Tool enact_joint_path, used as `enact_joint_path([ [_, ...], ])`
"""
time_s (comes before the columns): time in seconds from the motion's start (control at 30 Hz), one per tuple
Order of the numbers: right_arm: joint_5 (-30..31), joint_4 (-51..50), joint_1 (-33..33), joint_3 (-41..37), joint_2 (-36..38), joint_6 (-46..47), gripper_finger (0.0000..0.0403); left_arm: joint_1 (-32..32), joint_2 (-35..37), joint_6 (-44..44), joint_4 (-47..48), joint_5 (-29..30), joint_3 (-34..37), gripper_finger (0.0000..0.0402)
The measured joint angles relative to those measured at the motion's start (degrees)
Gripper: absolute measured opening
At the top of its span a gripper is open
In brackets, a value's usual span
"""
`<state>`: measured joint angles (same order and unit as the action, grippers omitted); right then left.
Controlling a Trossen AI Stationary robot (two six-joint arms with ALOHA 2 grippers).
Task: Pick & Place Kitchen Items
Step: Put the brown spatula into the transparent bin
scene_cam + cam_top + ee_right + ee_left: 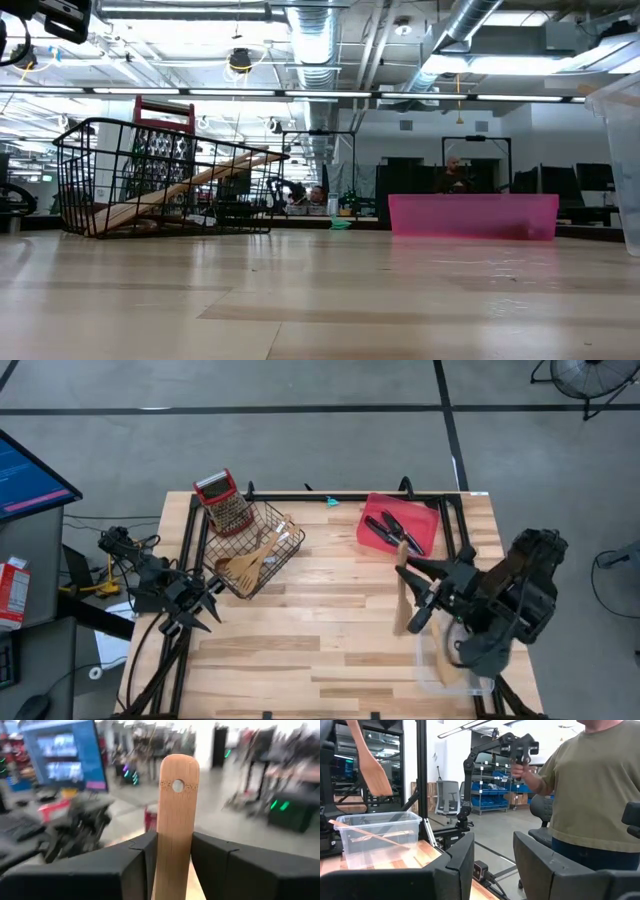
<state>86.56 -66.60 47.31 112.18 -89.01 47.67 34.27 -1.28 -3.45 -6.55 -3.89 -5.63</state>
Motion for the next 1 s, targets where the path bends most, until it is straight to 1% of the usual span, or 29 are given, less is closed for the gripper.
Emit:
enact_joint_path([
  [0.1, -7.9, -19.8, -0.4, 0.0, 0.6, 23.2, 0.0102, 0.0, 0.0, 0.0, 0.0, 0.0, 0.0, 0.0117],
  [0.13, -10.9, -23.9, -0.9, -0.2, 0.7, 29.5, 0.0102, 0.0, 0.0, 0.0, 0.0, 0.0, 0.0, 0.0117],
  [0.17, -13.5, -22.7, -1.7, -1.2, 0.8, 30.8, 0.0102, 0.0, 0.0, 0.0, 0.0, 0.0, 0.0, 0.0117],
  [0.23, -17.9, -20.0, -3.4, -4.1, 1.6, 25.4, 0.0102, 0.0, 0.0, 0.0, 0.0, 0.0, 0.0, 0.0117],
  [0.27, -20.3, -20.2, -3.5, -4.8, 1.6, 25.7, 0.0102, 0.0, 0.0, 0.0, 0.0, 0.0, 0.0, 0.0117],
  [0.33, -24.4, -23.9, -4.7, -6.3, 2.1, 30.8, 0.0102, 0.0, 0.0, 0.0, 0.0, 0.0, 0.0, 0.0117],
  [0.47, -28.7, -23.0, -5.6, -13.5, 3.2, 34.1, 0.0102, 0.0, 0.0, 0.0, 0.0, 0.0, 0.0, 0.0117],
  [0.57, -29.9, -23.4, -6.3, -18.5, 5.2, 37.5, 0.0102, 0.0, 0.0, 0.0, -0.1, 0.0, 0.0, 0.0117],
  [0.67, -31.5, -23.4, -5.8, -24.3, 7.8, 40.7, 0.0102, 0.0, 0.0, 0.0, -0.1, 0.0, 0.0, 0.0117],
  [0.77, -31.4, -23.4, -5.5, -30.1, 10.7, 45.2, 0.0102, 0.0, 0.0, 0.0, -0.2, 0.0, 0.0, 0.0117],
  [1.0, -33.0, -23.4, -0.9, -42.2, 15.2, 56.9, 0.0102, 0.0, 0.0, 0.0, -0.5, 0.0, 0.0, 0.0117],
])
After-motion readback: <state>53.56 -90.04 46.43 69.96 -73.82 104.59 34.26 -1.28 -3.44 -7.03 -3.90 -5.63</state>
